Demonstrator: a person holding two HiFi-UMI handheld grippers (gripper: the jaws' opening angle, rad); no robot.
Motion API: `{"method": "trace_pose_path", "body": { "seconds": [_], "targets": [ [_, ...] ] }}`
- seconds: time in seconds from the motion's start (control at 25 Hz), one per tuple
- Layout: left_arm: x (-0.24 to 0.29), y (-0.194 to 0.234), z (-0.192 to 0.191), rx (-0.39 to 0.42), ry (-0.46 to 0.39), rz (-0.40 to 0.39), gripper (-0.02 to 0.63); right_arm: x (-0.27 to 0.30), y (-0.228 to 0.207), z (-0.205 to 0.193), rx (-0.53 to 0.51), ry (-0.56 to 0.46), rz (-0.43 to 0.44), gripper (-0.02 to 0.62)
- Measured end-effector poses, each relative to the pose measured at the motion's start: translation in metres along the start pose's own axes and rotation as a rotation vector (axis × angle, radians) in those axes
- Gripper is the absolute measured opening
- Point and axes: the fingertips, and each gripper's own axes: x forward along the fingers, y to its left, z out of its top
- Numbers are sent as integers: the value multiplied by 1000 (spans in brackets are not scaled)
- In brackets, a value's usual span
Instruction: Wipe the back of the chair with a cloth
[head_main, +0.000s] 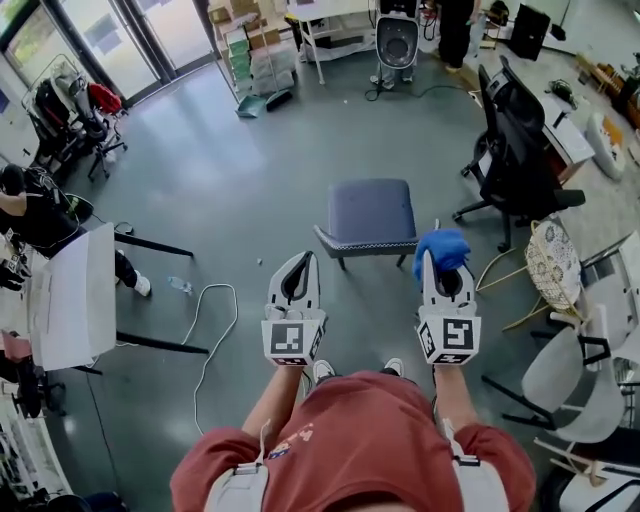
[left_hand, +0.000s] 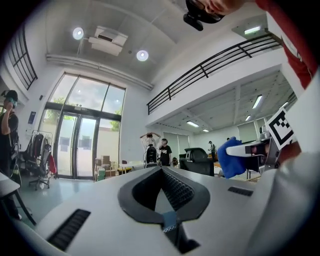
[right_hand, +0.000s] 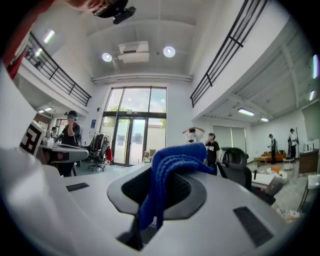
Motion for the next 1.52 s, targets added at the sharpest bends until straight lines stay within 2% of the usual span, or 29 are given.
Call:
{"method": "trace_pose_path", "body": {
  "seconds": [0.08,0.24,0.32,0.72,1.52],
  "targets": [
    [2,-1,21,-3,-52,-3,12,2,3,26,-64,-61,8,65],
    [-1,7,60,-109,-135,-2,12,7,13,61,-188,-145,27,66],
    [0,12,69,-94,-162,16,12,12,15,70,-209,-154,29,66],
    [-4,15,60,-66,-146,42,12,21,31,71,-187,-154,82,66],
    [-18,10,66,-30,-146,58,12,16,42,58,-167,-121,111,65]
  ]
}}
